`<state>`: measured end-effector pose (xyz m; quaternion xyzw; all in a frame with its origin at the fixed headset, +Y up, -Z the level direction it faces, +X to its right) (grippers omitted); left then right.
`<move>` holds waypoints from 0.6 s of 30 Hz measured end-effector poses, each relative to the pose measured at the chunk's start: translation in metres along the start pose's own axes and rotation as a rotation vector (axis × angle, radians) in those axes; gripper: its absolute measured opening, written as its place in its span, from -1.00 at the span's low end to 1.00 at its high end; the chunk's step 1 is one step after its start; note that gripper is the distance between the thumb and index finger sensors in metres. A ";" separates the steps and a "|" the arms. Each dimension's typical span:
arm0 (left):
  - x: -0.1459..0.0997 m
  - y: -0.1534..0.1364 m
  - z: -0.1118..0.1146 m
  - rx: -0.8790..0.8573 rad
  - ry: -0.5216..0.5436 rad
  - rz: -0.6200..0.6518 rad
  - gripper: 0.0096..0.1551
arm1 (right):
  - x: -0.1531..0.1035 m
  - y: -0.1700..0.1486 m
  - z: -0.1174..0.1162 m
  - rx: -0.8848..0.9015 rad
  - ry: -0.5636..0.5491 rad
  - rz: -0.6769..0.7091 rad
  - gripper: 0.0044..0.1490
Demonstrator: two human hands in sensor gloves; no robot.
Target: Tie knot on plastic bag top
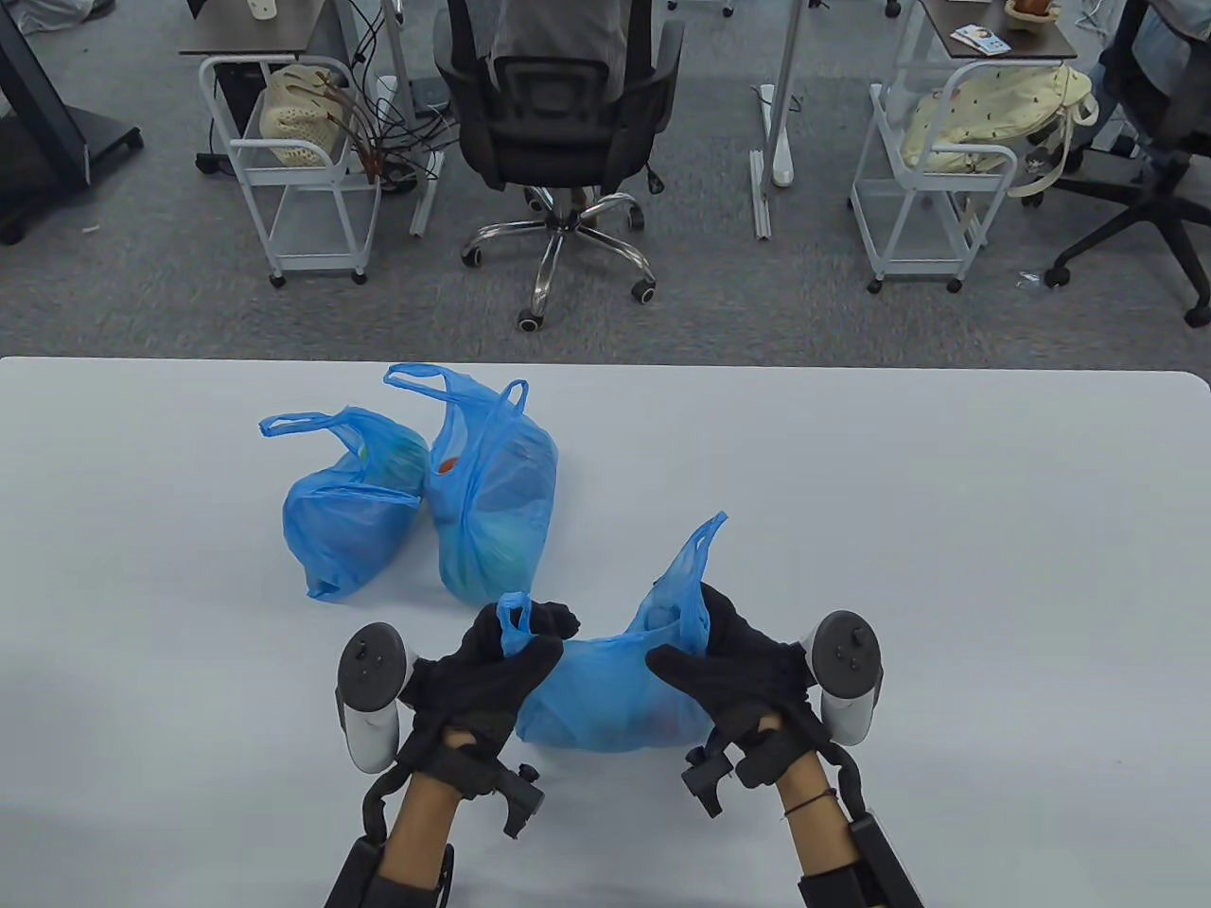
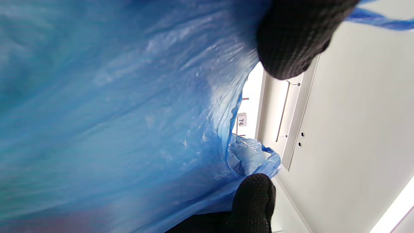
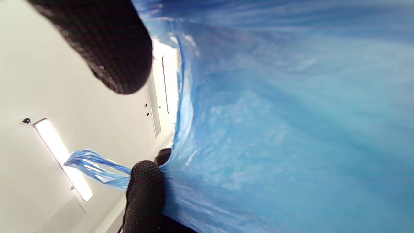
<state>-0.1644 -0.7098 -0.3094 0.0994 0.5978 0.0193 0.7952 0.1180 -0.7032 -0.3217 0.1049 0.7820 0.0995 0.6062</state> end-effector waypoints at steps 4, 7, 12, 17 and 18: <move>0.000 0.005 0.002 0.018 -0.011 0.012 -0.64 | -0.003 0.014 -0.003 0.013 -0.078 0.066 -0.46; 0.001 0.005 0.003 0.009 -0.017 0.014 -0.70 | -0.004 0.019 -0.003 0.074 -0.080 0.085 -0.54; 0.001 0.006 0.003 0.020 -0.008 0.022 -0.69 | -0.004 0.023 0.001 0.086 -0.107 0.107 -0.58; 0.001 0.002 0.008 -0.010 -0.024 0.022 -0.39 | -0.002 0.015 -0.006 0.120 -0.012 0.038 -0.24; 0.002 0.001 0.009 -0.015 -0.029 0.018 -0.46 | -0.001 0.015 -0.008 0.108 -0.009 0.037 -0.39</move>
Point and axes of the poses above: the tracker on the back of each hand, its own y axis roughly to the thumb side, its own x axis roughly from the wrist to the fingertips, z = x × y, the point moved 3 cm from there along x, roughly from the wrist to the fingertips, and after that the axes turned 4 degrees about x, right-handed, at the moved point
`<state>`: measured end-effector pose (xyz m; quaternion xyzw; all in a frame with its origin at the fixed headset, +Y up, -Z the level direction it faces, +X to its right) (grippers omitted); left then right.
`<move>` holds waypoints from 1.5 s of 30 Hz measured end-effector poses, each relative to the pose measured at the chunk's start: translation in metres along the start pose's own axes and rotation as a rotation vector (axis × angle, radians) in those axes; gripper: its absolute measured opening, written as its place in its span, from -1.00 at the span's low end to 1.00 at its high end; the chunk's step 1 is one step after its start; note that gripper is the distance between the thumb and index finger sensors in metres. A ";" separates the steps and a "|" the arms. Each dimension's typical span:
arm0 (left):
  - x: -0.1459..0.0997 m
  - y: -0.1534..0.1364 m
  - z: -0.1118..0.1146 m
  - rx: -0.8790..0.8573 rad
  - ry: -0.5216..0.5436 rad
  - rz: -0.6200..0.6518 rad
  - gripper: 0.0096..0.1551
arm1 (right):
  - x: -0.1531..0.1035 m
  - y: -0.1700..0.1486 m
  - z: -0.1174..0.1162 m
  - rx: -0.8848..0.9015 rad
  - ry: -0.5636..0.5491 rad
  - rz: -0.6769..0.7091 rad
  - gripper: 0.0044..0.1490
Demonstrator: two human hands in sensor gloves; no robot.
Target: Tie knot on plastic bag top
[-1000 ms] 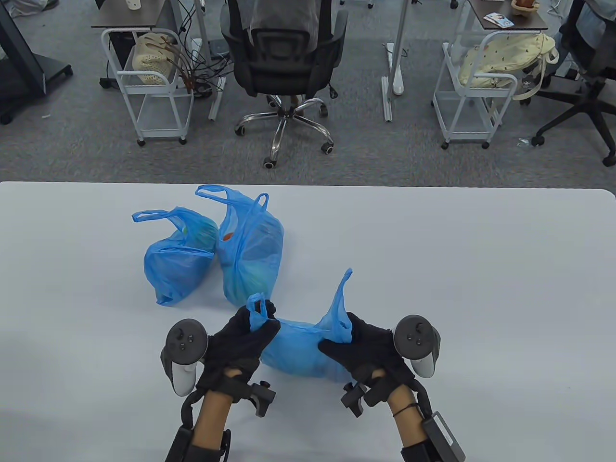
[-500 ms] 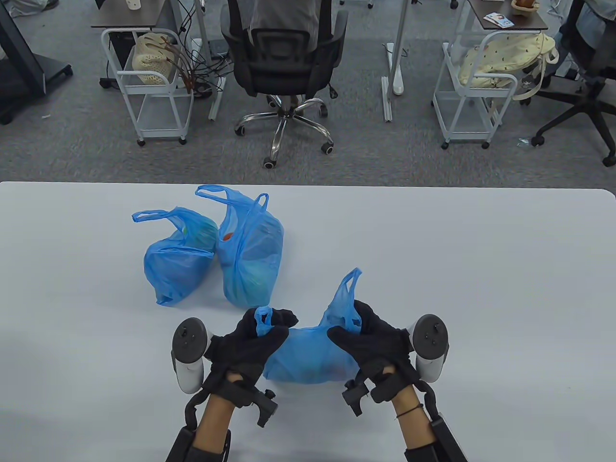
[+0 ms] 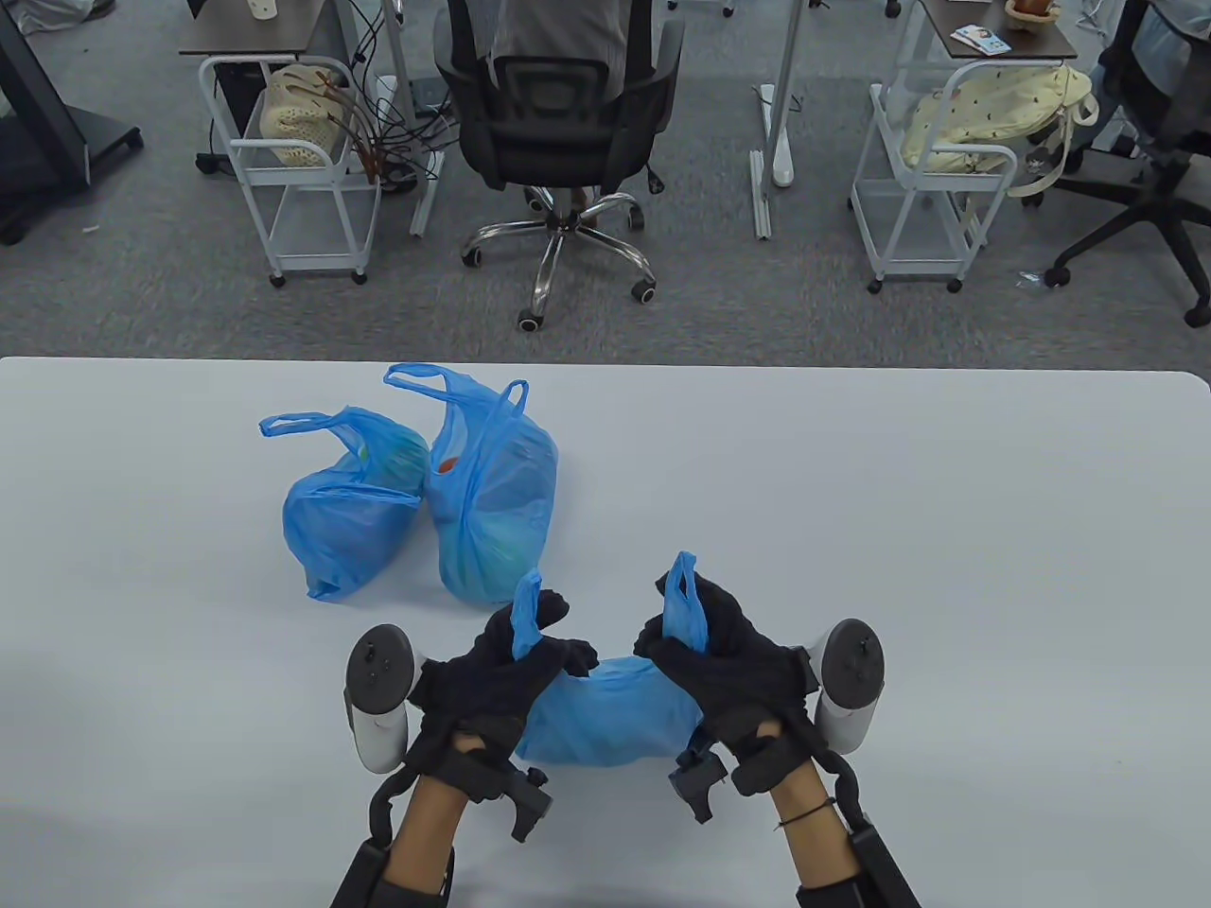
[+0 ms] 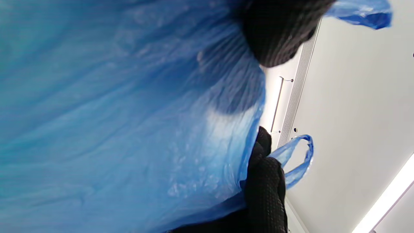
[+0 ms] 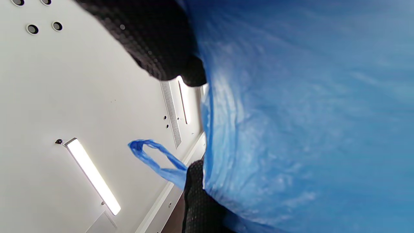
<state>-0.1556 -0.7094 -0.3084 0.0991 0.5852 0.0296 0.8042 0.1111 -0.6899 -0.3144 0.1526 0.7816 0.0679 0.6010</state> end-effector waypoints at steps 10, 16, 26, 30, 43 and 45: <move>0.003 -0.009 0.011 -0.040 -0.055 -0.027 -0.59 | 0.002 -0.005 -0.015 -0.039 0.142 -0.012 -0.58; 0.005 -0.007 0.021 0.175 -0.055 -0.045 -0.50 | -0.003 0.006 -0.037 -0.497 0.152 0.124 -0.57; 0.006 -0.010 0.028 0.258 -0.248 -0.027 -0.02 | -0.009 0.013 -0.050 -0.781 0.128 0.252 -0.57; 0.006 -0.007 0.039 0.334 -0.263 -0.019 0.11 | -0.014 0.018 -0.065 -1.004 0.157 0.350 -0.57; 0.004 -0.017 0.020 0.174 -0.040 -0.036 -0.38 | -0.008 0.008 -0.052 -0.785 0.163 0.208 -0.42; 0.004 -0.019 0.018 0.143 -0.044 -0.035 -0.37 | -0.006 0.007 -0.045 -0.709 0.125 0.193 -0.47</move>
Point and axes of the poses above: the tracker on the back of each hand, its own y axis roughly to the thumb side, its own x axis roughly from the wrist to the fingertips, z = x × y, the point moved 3 cm from there along x, roughly from the wrist to the fingertips, and after that the axes turned 4 degrees about x, right-handed, at the moved point
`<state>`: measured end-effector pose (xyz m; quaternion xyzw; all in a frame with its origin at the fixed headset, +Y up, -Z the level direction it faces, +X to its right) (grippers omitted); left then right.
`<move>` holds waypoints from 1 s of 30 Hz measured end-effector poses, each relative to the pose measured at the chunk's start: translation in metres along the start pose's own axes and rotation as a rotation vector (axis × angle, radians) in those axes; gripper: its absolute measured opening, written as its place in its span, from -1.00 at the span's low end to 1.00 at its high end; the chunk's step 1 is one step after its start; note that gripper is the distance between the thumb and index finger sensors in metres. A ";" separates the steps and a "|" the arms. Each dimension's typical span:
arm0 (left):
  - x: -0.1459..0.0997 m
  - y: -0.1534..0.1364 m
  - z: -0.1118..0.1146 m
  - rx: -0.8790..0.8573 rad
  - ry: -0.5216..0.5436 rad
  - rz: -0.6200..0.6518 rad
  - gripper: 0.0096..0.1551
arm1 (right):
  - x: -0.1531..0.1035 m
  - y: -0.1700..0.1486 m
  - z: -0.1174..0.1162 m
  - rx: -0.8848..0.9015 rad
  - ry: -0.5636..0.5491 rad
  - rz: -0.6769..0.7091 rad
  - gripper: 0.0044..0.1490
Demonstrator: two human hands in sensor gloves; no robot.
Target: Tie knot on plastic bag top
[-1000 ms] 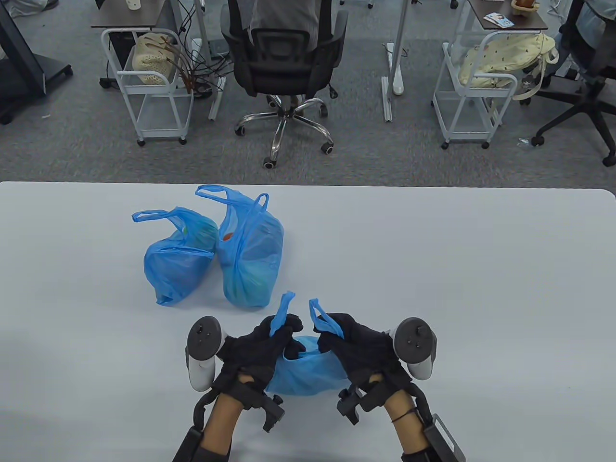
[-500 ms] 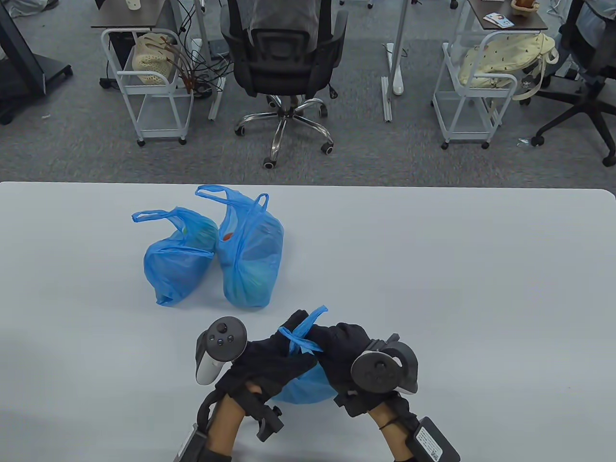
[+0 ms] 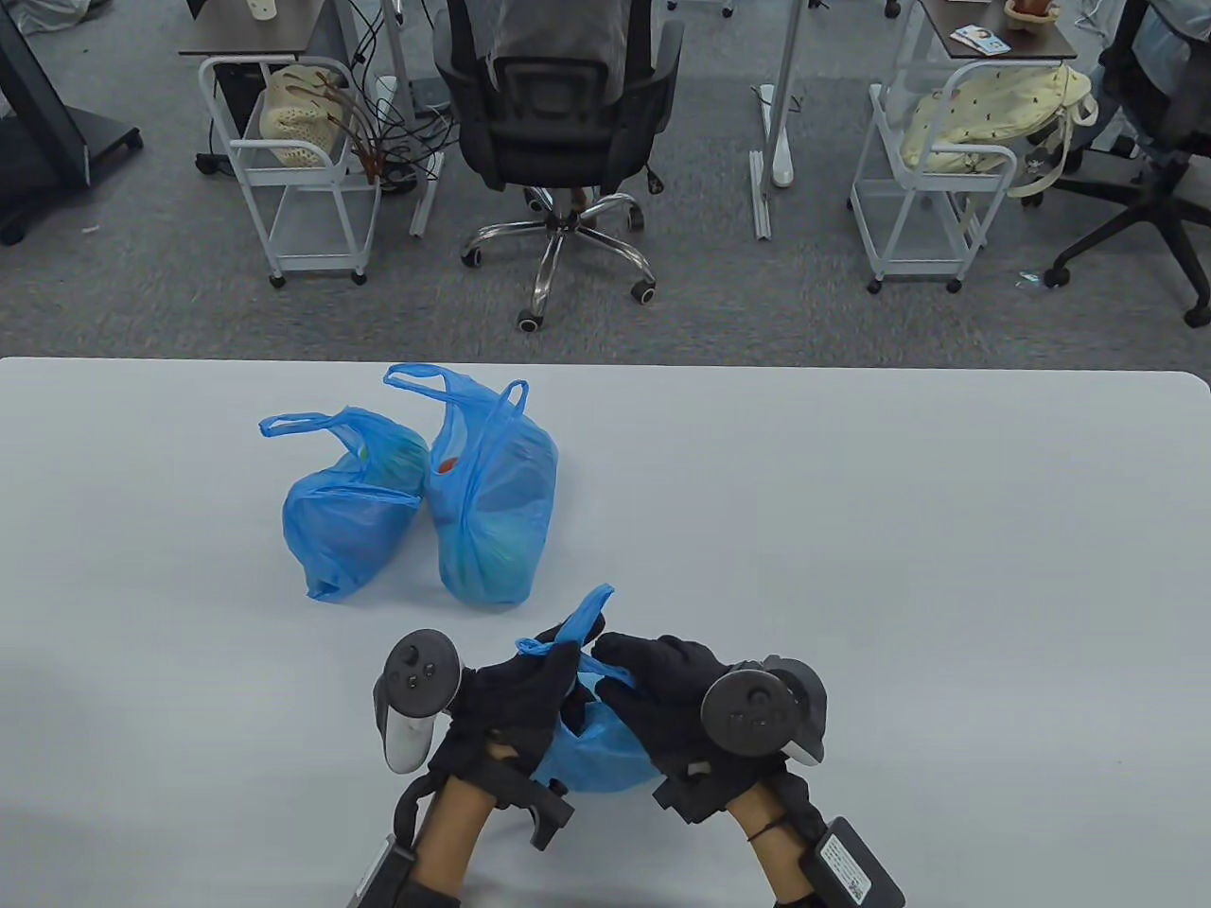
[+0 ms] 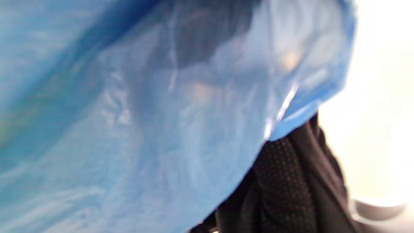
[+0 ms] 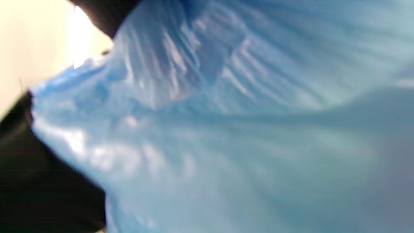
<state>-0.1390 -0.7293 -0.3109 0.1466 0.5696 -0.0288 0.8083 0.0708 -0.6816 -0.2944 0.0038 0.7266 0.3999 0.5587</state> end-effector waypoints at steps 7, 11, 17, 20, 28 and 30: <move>0.002 0.007 0.014 0.167 -0.079 0.043 -0.29 | -0.001 0.011 0.005 -0.118 -0.046 0.087 -0.58; 0.001 0.006 0.014 0.177 -0.034 0.027 -0.35 | 0.000 0.007 0.002 -0.118 -0.022 0.069 -0.57; 0.001 0.008 0.014 0.176 -0.050 0.042 -0.36 | -0.003 -0.021 0.024 0.101 -0.106 -0.064 -0.43; 0.002 0.013 0.019 0.237 -0.078 0.063 -0.36 | -0.006 -0.025 0.039 0.204 -0.187 -0.062 -0.25; 0.002 0.015 0.023 0.253 -0.117 0.073 -0.33 | -0.007 -0.005 0.048 0.199 -0.306 0.005 -0.58; 0.002 0.012 0.020 0.139 -0.125 0.065 -0.33 | -0.009 -0.005 0.049 0.200 -0.335 0.008 -0.57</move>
Point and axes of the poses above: the tracker on the back of each hand, its own y axis roughly to the thumb side, its own x axis roughly from the wrist to the fingertips, z = x × y, the point moved 3 cm from there along x, roughly from the wrist to the fingertips, and after that the axes turned 4 degrees about x, right-handed, at the moved point
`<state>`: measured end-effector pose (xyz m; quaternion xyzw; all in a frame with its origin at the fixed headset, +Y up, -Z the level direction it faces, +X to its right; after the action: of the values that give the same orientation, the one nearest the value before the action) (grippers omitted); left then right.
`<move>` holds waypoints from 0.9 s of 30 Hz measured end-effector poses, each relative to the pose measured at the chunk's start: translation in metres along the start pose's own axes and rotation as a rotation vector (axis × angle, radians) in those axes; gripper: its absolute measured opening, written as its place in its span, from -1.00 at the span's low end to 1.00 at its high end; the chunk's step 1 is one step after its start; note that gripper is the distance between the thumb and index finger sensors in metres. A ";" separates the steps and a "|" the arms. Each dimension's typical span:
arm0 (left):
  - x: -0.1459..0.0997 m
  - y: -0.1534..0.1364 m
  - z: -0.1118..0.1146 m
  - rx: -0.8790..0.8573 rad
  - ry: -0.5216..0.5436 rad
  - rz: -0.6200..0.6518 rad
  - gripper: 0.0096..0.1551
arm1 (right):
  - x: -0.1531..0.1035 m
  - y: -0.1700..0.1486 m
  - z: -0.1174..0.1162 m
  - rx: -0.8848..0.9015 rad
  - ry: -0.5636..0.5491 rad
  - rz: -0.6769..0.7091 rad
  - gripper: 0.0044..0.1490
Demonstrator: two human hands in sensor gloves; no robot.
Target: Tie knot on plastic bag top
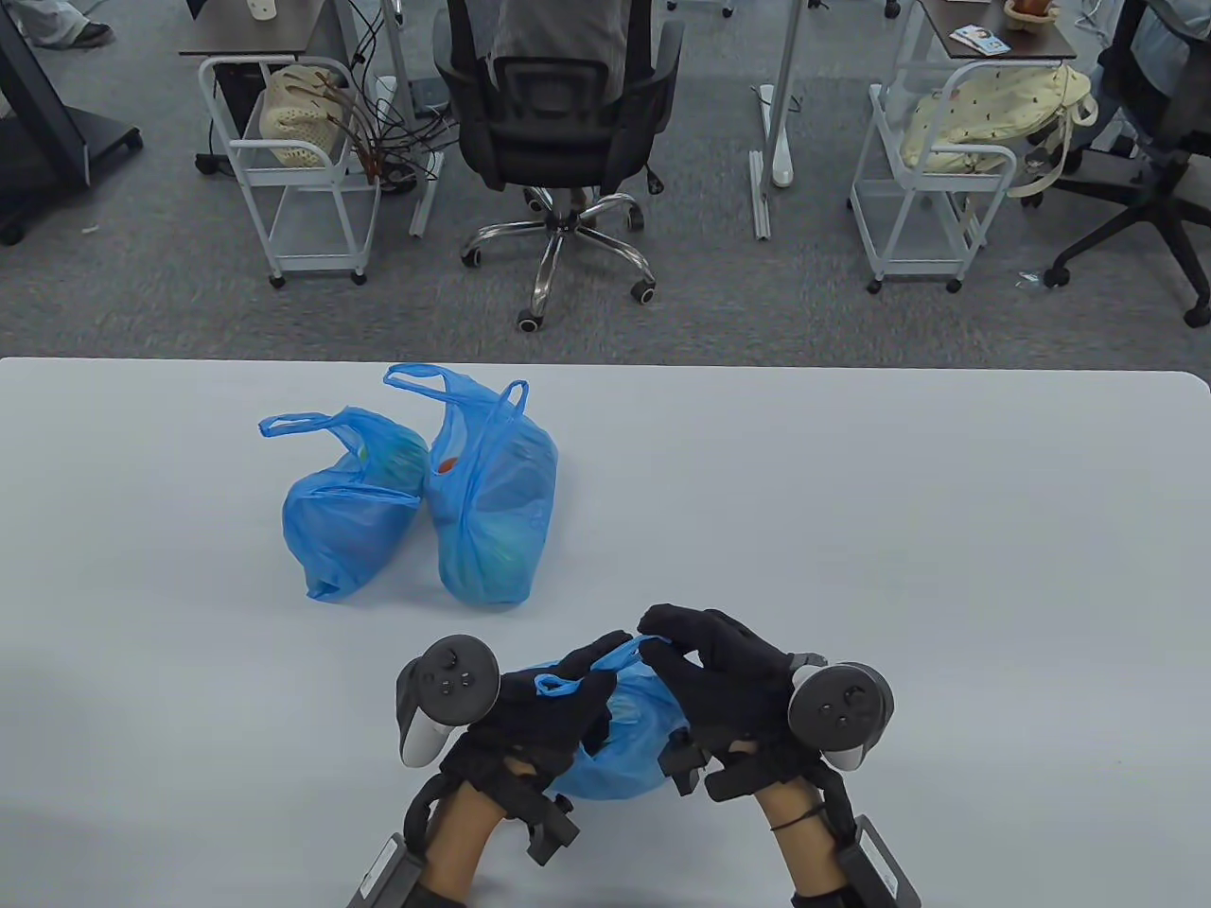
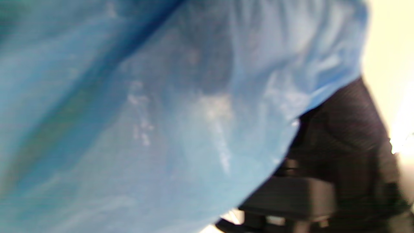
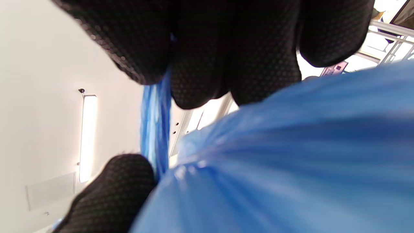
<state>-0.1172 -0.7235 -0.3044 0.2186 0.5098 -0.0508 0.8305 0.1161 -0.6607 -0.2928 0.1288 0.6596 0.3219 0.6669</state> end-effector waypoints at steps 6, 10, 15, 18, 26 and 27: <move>-0.001 -0.009 -0.004 -0.289 -0.003 0.009 -0.36 | 0.000 0.005 0.004 0.034 -0.037 0.018 -0.54; 0.000 -0.013 -0.004 -0.393 0.000 0.008 -0.38 | 0.000 0.013 -0.001 0.057 -0.013 0.059 -0.56; -0.001 -0.016 -0.005 -0.442 0.000 0.008 -0.40 | -0.002 0.031 -0.018 -0.067 0.111 0.156 -0.57; -0.001 -0.017 -0.007 -0.460 0.002 0.012 -0.38 | -0.003 0.035 -0.028 -0.196 0.180 0.169 -0.57; -0.001 -0.009 -0.014 -0.370 0.067 0.023 -0.51 | -0.004 0.028 -0.035 -0.280 0.246 0.150 -0.58; -0.001 -0.008 -0.015 -0.373 0.078 0.024 -0.52 | -0.004 0.027 -0.034 -0.276 0.243 0.145 -0.58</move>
<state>-0.1324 -0.7245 -0.3114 0.0686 0.5395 0.0632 0.8368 0.0760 -0.6507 -0.2769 0.0434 0.6738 0.4697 0.5688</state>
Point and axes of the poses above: the tracker on the back of each hand, its own y axis roughly to the thumb side, its own x axis roughly from the wrist to the fingertips, z = x × y, the point moved 3 cm from there along x, roughly from the wrist to the fingertips, and after that the axes turned 4 degrees about x, right-handed, at the moved point
